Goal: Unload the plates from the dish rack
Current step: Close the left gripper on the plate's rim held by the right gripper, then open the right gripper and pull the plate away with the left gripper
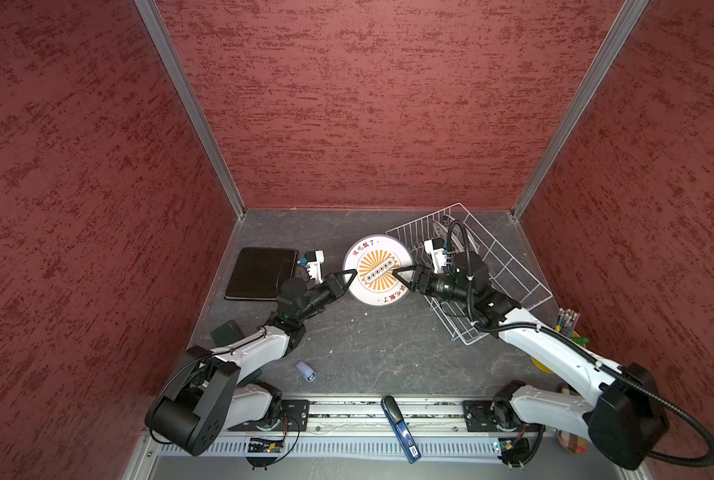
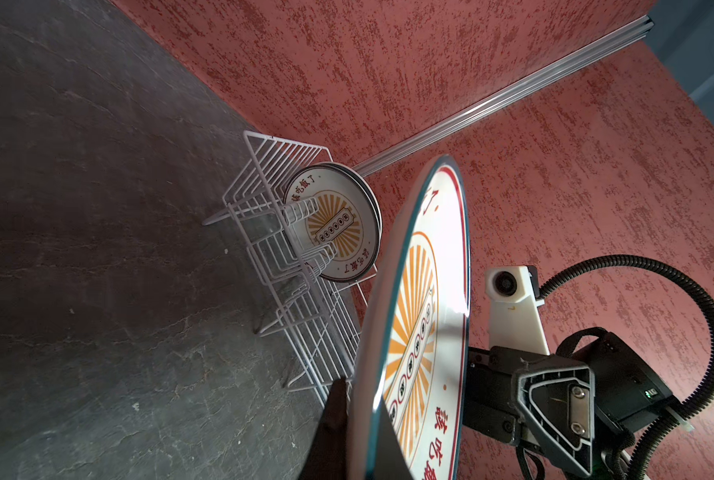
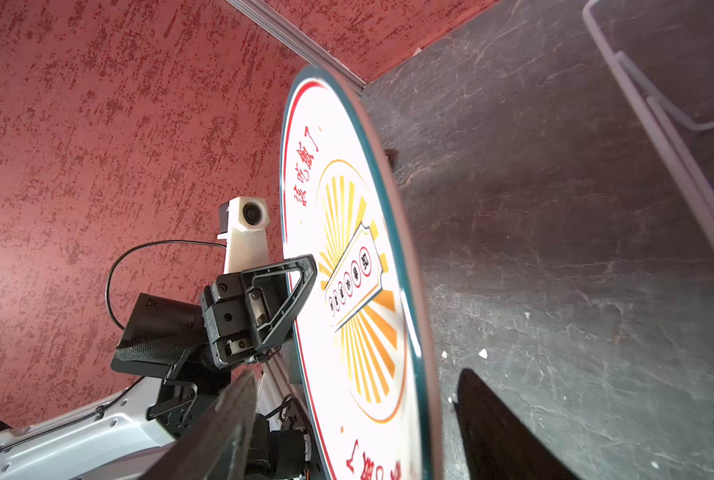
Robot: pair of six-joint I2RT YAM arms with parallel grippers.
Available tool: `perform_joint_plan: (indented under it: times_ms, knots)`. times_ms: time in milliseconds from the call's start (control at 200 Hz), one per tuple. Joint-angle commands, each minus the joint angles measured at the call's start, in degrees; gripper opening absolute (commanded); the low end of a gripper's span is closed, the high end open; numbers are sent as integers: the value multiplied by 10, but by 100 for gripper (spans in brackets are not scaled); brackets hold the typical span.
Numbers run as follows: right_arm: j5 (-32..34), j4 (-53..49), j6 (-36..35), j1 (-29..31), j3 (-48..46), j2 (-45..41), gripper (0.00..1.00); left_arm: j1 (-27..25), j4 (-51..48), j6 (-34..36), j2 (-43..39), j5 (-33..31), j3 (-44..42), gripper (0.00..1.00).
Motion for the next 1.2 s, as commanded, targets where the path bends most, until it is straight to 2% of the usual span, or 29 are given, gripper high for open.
perform_joint_plan:
  times_ms: [0,246,491,847,1193]
  knots:
    - [10,-5,-8,-5,12,-9,80,8,26,5,-2,-2,-7,0]
    - [88,-50,-22,-7,12,-35,84,34,7,1,-26,-10,-22,0]
    - [122,-72,-31,-9,11,-51,85,53,-94,20,-75,-54,-25,0]
    - [132,-79,-33,-11,12,-54,86,83,-154,-5,-101,-96,-43,0]
    - [136,-88,-35,-12,12,-59,86,100,-188,-16,-93,-114,-48,0]
